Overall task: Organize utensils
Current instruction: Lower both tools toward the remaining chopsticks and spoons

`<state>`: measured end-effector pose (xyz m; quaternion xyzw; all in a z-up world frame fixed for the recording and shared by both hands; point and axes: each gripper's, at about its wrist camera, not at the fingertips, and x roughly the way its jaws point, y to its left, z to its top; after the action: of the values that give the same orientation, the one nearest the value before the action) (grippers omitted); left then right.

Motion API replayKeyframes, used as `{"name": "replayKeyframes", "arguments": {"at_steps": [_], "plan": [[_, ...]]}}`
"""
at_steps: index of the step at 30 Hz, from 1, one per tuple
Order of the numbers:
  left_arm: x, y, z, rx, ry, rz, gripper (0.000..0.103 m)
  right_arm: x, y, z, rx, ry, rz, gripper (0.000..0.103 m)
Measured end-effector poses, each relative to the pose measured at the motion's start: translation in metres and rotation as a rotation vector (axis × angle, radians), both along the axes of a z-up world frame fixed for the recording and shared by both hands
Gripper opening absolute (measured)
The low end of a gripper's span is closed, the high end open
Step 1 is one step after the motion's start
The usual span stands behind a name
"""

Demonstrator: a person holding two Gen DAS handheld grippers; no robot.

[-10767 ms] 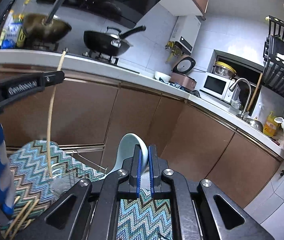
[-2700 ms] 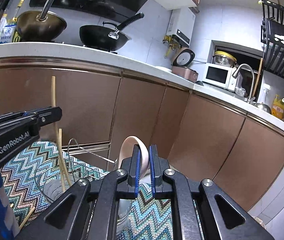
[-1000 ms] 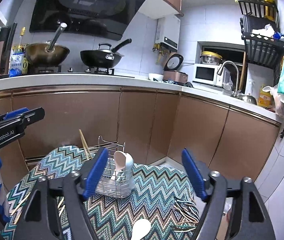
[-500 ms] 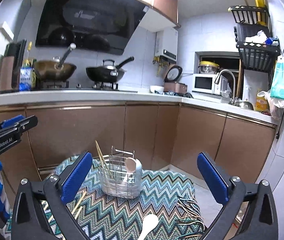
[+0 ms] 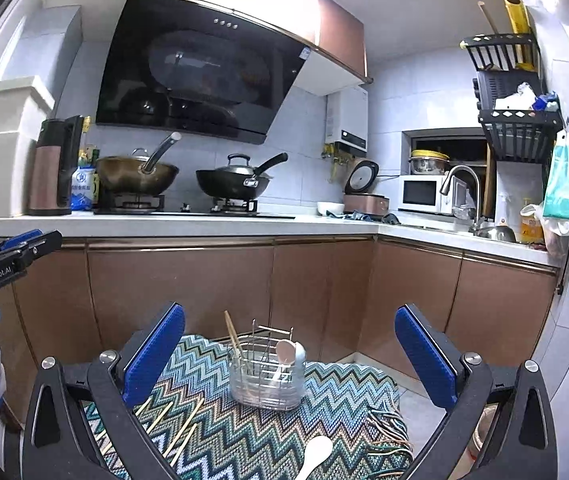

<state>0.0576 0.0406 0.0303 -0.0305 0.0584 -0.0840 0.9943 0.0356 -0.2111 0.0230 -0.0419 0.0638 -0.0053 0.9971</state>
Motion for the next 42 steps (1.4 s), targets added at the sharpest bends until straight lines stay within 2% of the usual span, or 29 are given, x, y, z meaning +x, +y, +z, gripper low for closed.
{"name": "replayKeyframes", "arguments": {"at_steps": [5, 10, 15, 17, 18, 22, 25, 27, 32, 42], "plan": [[0.004, 0.013, -0.011, 0.011, 0.074, -0.011, 0.050, -0.006, 0.009, -0.004, 0.006, 0.008, 0.043, 0.103], [0.028, 0.020, -0.035, 0.013, 0.231, -0.035, 0.050, 0.005, 0.016, -0.015, 0.021, 0.082, 0.092, 0.099], [0.060, 0.017, -0.069, 0.072, 0.402, -0.060, 0.050, 0.033, 0.021, -0.041, 0.046, 0.232, 0.139, 0.075], [0.076, 0.015, -0.085, 0.073, 0.490, -0.098, 0.049, 0.045, 0.024, -0.054, 0.043, 0.295, 0.155, 0.063], [0.082, 0.016, -0.092, 0.072, 0.519, -0.109, 0.049, 0.052, 0.025, -0.061, 0.049, 0.335, 0.170, 0.061], [0.114, 0.013, -0.123, 0.077, 0.660, -0.142, 0.049, 0.078, 0.030, -0.089, 0.072, 0.461, 0.224, 0.040], [0.137, 0.009, -0.151, 0.077, 0.764, -0.166, 0.040, 0.098, 0.035, -0.112, 0.071, 0.549, 0.258, 0.032], [0.153, 0.008, -0.172, 0.071, 0.838, -0.175, 0.037, 0.111, 0.039, -0.128, 0.072, 0.603, 0.280, 0.030], [0.184, 0.007, -0.204, 0.065, 0.947, -0.187, 0.030, 0.136, 0.044, -0.163, 0.081, 0.702, 0.317, 0.025], [0.226, 0.002, -0.240, 0.067, 1.097, -0.201, 0.026, 0.180, 0.059, -0.215, 0.092, 0.865, 0.379, 0.023]]}}
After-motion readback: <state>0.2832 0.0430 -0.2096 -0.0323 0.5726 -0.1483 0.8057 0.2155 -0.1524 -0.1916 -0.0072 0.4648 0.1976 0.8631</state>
